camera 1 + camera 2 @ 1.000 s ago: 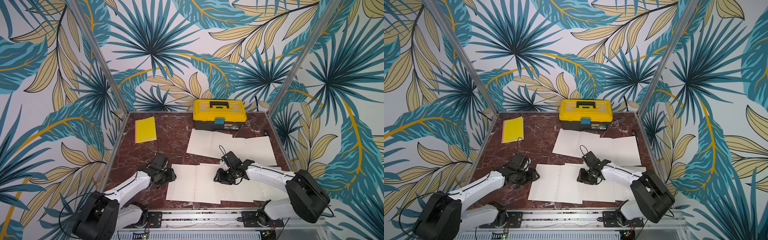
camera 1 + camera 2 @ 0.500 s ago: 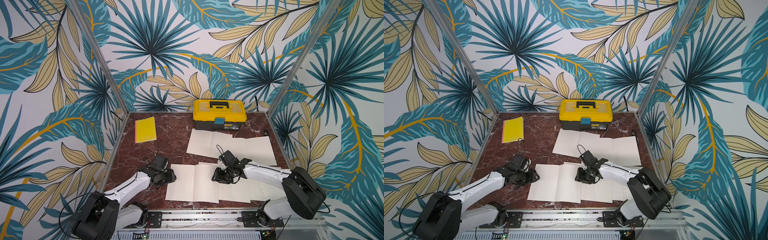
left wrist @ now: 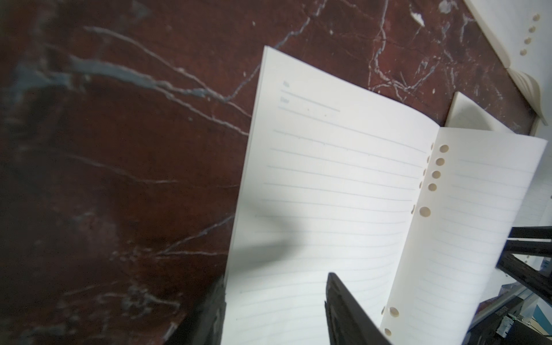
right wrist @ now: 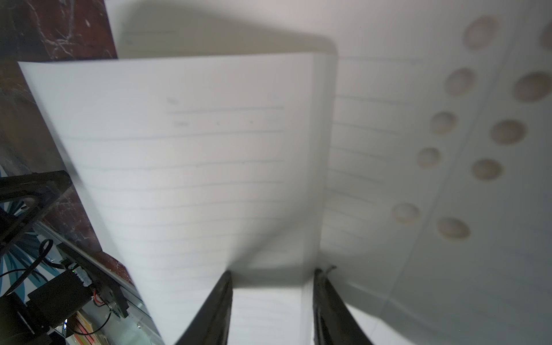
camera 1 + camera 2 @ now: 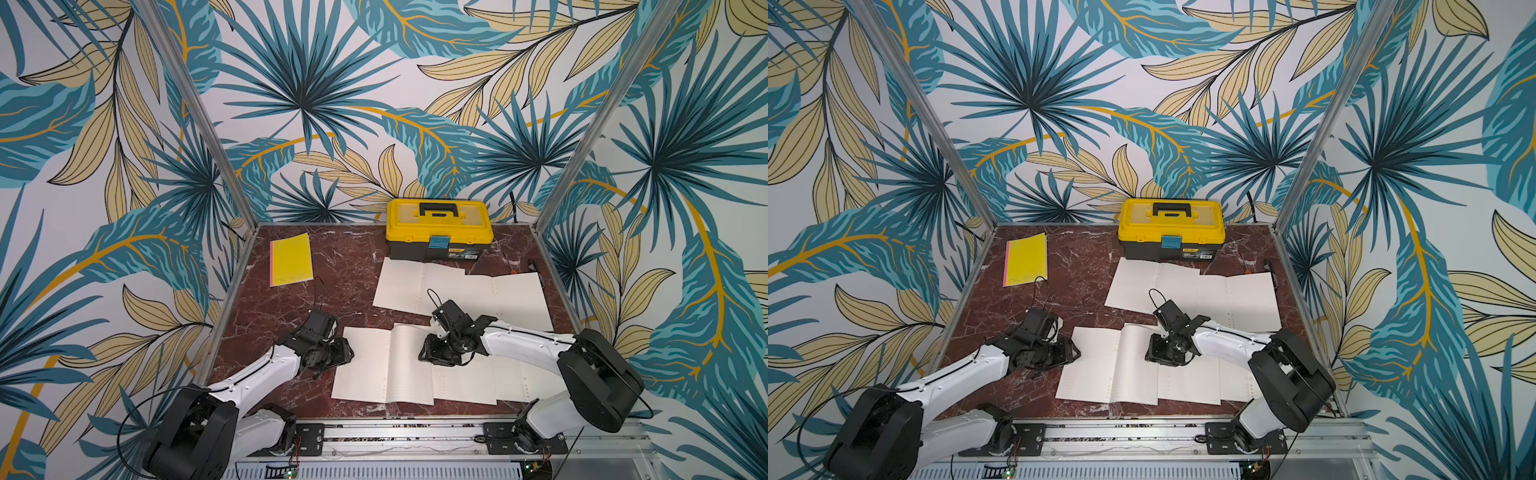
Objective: Close the notebook
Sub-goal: Close the notebook at the center of the board.
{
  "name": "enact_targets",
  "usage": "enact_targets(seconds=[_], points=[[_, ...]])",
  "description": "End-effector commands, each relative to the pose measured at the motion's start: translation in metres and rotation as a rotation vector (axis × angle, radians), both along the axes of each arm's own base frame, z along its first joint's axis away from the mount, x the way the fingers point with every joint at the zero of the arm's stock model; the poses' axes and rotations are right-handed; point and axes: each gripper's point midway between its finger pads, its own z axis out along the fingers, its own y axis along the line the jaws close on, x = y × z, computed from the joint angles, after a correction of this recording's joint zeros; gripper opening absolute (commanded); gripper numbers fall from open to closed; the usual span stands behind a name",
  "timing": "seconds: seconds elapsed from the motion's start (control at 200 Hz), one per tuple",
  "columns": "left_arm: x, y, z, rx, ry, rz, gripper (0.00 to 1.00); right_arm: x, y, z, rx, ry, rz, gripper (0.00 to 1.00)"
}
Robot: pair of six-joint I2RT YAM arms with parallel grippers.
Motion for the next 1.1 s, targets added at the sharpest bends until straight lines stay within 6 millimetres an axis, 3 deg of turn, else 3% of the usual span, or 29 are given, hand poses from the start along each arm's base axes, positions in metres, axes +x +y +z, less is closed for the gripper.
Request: enact_targets(seconds=[0.0, 1.096], points=[[-0.017, -0.010, -0.008, -0.056, 0.057, -0.042, 0.54, -0.004, 0.011, -0.008, 0.014, 0.010, 0.024, 0.44], [-0.022, -0.008, -0.009, -0.051, 0.063, -0.051, 0.55, 0.012, 0.081, 0.022, 0.139, -0.041, 0.126, 0.44]])
